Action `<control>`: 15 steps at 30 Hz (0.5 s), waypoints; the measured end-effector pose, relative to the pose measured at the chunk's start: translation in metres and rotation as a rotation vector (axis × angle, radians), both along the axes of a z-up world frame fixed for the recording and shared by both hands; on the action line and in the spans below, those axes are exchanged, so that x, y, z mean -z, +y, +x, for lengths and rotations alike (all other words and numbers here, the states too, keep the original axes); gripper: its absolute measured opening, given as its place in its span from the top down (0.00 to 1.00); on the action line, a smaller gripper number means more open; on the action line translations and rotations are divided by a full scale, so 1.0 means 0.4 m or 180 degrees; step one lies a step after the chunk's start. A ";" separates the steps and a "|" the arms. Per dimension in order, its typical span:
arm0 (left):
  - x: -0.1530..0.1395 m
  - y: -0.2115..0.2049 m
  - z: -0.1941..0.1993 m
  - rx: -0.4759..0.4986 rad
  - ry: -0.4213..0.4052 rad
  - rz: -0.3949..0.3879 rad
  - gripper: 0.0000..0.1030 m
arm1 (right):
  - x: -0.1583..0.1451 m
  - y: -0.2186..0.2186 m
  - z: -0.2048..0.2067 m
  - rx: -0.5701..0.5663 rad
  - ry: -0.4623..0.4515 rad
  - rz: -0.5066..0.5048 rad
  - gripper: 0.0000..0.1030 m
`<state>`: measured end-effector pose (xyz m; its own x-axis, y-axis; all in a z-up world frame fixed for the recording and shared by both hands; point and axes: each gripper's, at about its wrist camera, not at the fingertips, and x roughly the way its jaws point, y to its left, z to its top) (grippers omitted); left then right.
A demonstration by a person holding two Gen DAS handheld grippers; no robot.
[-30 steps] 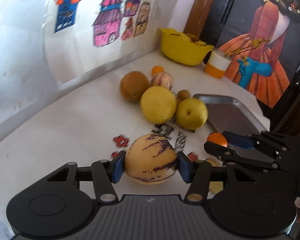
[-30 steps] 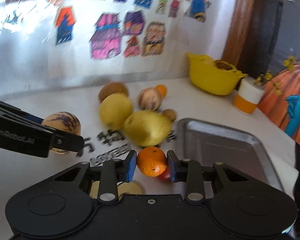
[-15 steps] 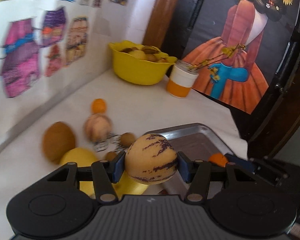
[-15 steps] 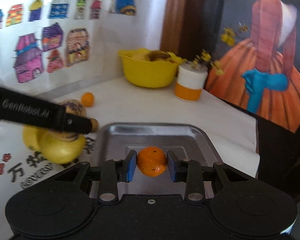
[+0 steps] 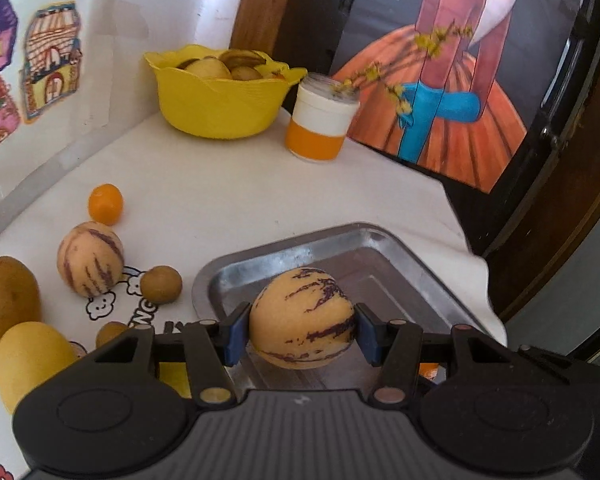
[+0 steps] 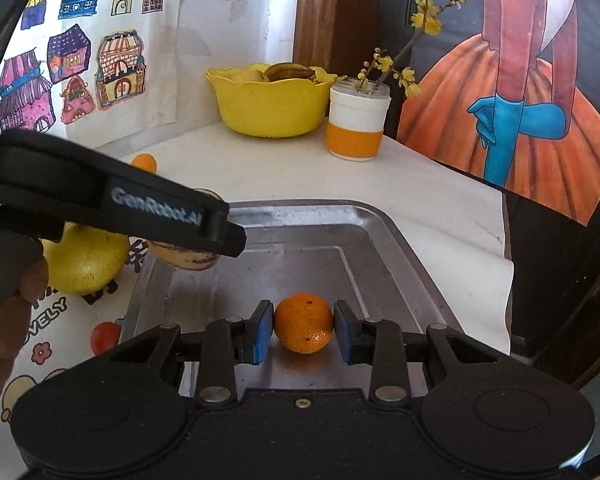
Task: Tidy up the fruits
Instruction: 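Carry both fruits over the metal tray and open both tools to release them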
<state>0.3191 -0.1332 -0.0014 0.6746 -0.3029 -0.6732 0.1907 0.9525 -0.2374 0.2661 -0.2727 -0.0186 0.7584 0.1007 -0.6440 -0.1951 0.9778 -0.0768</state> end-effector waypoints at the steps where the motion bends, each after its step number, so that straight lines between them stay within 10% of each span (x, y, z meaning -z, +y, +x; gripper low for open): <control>1: 0.002 -0.005 0.000 0.0003 -0.0005 0.0049 0.43 | 0.000 -0.003 0.000 0.0002 -0.0002 0.0008 0.66; 15: -0.011 -0.006 -0.006 0.0027 -0.0002 -0.0031 0.33 | -0.017 -0.008 -0.041 0.0106 -0.0096 0.0042 0.45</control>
